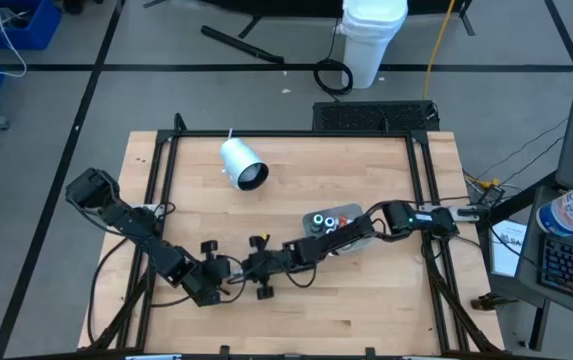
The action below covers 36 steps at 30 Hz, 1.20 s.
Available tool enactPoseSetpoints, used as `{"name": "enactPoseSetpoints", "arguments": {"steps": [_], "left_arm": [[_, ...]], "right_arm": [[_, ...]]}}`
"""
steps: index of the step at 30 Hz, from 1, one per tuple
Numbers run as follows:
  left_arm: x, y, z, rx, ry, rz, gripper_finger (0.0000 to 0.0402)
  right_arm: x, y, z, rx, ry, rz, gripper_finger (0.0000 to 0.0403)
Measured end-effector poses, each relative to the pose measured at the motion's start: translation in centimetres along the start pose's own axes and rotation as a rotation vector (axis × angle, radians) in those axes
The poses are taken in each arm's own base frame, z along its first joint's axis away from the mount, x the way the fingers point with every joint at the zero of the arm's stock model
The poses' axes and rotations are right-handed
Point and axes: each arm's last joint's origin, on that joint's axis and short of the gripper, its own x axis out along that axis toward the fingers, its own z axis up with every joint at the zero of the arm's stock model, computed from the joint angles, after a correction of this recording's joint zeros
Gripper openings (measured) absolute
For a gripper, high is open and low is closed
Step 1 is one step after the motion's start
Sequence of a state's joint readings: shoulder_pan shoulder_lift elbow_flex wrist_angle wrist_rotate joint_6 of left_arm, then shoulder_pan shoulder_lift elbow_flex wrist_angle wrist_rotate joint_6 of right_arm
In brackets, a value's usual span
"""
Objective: Pick & Place food coloring
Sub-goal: Put the small blue food coloring bottle into the white bin
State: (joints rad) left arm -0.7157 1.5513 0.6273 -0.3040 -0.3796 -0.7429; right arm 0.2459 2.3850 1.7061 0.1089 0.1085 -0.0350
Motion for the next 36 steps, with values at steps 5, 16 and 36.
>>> {"name": "enactPoseSetpoints", "arguments": {"steps": [5,16,36], "left_arm": [[-0.3,0.0,-0.8,-0.043,0.044,0.025,0.0042],[-0.6,-0.3,-1.3,-0.031,0.023,0.057,0.0042],[-0.5,-0.1,-1.3,-0.008,-0.026,0.113,0.0042]], "right_arm": [[-2.9,0.1,2.4,-0.062,0.021,-0.032,0.0049],[-15.4,1.6,6.4,-0.217,0.288,-0.238,0.0049],[-24.7,-4.6,1.7,-0.016,1.115,-0.252,0.0049]]}}
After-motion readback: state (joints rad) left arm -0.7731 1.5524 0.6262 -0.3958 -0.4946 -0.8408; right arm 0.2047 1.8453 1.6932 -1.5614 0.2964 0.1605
